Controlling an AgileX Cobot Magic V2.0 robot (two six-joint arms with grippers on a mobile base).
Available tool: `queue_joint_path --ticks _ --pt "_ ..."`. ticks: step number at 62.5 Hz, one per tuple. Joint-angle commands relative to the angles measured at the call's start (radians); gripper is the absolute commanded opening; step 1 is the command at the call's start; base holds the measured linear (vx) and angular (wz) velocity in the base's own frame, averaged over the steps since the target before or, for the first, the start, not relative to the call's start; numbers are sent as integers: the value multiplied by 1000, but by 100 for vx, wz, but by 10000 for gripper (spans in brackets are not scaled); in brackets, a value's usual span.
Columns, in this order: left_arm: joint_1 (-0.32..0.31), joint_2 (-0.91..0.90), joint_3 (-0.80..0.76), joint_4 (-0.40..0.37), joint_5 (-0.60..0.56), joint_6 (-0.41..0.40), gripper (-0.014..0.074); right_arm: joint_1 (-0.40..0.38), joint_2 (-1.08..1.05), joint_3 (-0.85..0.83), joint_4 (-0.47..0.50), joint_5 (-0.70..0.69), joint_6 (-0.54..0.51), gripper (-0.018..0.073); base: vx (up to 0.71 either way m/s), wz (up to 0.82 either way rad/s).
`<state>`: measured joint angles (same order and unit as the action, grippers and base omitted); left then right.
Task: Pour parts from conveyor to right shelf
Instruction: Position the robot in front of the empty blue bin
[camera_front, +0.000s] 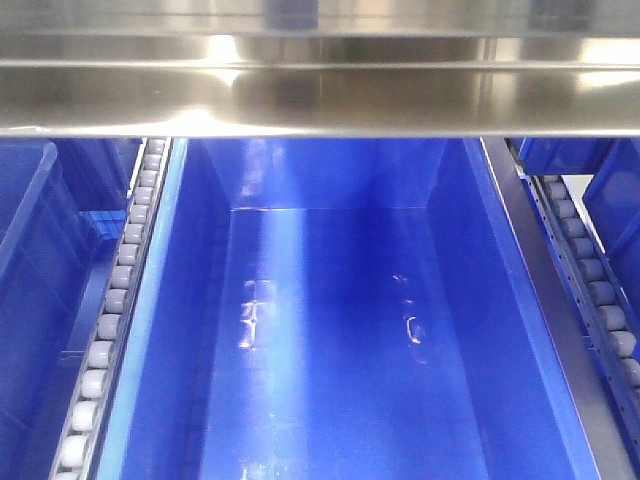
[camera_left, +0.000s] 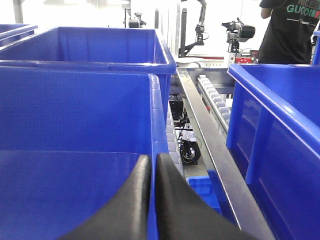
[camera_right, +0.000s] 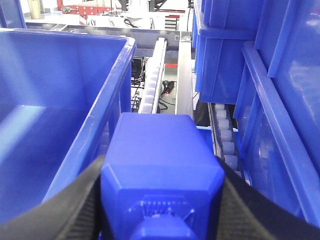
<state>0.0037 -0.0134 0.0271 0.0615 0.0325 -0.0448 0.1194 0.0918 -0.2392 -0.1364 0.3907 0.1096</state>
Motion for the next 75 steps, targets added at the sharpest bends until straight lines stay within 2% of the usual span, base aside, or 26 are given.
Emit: queue_joint_path --ticks 1,33,58,75 --pt "2 -12 30 -2 -73 -8 -6 -5 12 -29 -12 -85 -7 -9 0 0" --pt "2 -12 30 -2 -73 -8 -6 -5 12 -29 -12 -92 -7 -9 0 0" --pt "2 -13 30 -2 -73 -8 -6 -5 13 -29 16 -187 -4 -8 0 0" --pt "2 -14 30 -2 -73 -8 -6 -4 168 -116 7 -151 -11 -1 0 0"
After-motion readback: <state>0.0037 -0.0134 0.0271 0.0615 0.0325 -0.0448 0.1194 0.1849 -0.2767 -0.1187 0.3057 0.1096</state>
